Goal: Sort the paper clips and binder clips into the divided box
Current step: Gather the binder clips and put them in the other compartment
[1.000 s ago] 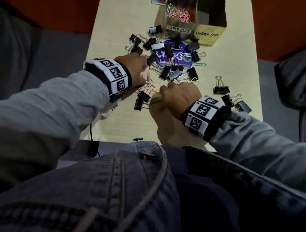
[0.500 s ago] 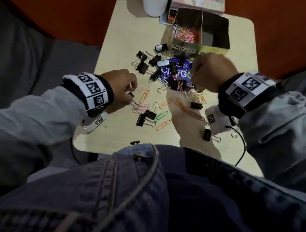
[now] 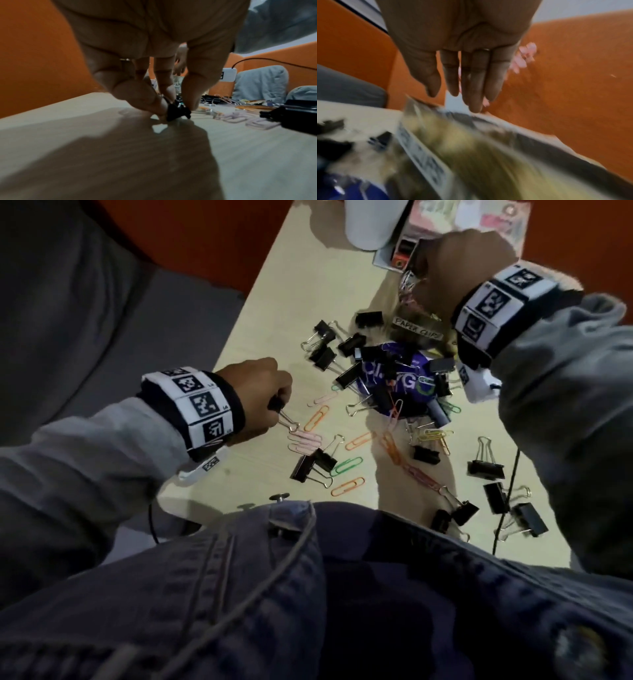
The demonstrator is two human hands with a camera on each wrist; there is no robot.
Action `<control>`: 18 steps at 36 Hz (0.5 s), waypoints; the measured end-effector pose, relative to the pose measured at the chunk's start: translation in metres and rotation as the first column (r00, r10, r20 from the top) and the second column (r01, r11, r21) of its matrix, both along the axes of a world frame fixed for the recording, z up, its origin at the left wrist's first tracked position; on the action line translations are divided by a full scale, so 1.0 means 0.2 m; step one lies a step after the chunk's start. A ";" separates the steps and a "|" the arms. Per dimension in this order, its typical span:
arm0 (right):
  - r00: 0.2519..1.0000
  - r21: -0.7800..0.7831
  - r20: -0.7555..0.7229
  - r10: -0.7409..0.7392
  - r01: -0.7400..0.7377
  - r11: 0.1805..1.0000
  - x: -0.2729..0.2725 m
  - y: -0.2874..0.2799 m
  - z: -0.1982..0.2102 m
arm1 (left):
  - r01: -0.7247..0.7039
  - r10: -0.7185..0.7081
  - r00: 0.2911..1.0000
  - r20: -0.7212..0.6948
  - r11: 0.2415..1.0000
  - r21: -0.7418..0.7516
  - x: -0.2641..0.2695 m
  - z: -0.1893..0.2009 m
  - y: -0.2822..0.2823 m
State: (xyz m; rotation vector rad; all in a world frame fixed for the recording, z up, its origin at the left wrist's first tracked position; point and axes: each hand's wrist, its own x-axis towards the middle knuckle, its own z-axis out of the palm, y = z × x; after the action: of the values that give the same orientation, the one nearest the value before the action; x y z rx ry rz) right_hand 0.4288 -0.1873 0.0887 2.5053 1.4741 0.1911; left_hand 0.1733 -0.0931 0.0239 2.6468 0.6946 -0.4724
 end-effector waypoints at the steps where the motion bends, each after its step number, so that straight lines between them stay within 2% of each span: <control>1: 0.999 0.035 0.002 0.043 -0.044 0.998 -0.05 0.00 0.01 | -0.009 0.009 1.000 0.000 1.000 -0.001 -0.01 0.00 0.01; 4: 0.959 0.013 -0.126 0.255 -0.255 0.967 -0.29 -0.02 0.01 | -0.014 0.014 1.000 0.001 1.000 0.007 -0.01 0.01 0.03; 6: 0.879 -0.072 -0.294 0.375 -0.411 0.909 -0.45 -0.06 -0.06 | 0.001 -0.002 1.000 0.025 0.999 0.041 -0.01 0.02 0.04; 8: 0.779 -0.153 -0.473 0.412 -0.533 0.832 -0.56 -0.12 -0.15 | 0.022 -0.026 0.998 0.064 0.998 0.066 -0.02 0.03 0.03; 10: 0.735 -0.235 -0.543 0.407 -0.598 0.766 -0.62 -0.20 -0.20 | 0.059 -0.064 0.995 0.081 0.997 0.054 -0.04 0.05 0.00; 13: 0.744 -0.316 -0.488 0.456 -0.638 0.703 -0.62 -0.30 -0.24 | 0.166 -0.164 0.983 0.077 0.986 -0.028 -0.09 0.07 -0.08; 15: 0.771 -0.386 -0.465 0.435 -0.619 0.684 -0.61 -0.36 -0.25 | 0.272 -0.268 0.962 0.051 0.960 -0.072 -0.15 0.07 -0.14; 18: 0.818 -0.397 -0.445 0.365 -0.546 0.738 -0.59 -0.44 -0.27 | 0.393 -0.388 0.920 0.057 0.913 -0.108 -0.23 0.02 -0.23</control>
State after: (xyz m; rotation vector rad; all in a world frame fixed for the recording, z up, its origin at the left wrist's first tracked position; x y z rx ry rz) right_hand 0.3110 -0.2744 0.0357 1.7610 1.9552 -0.5256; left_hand 0.1274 -0.1383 0.0282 2.6738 0.1130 -0.5525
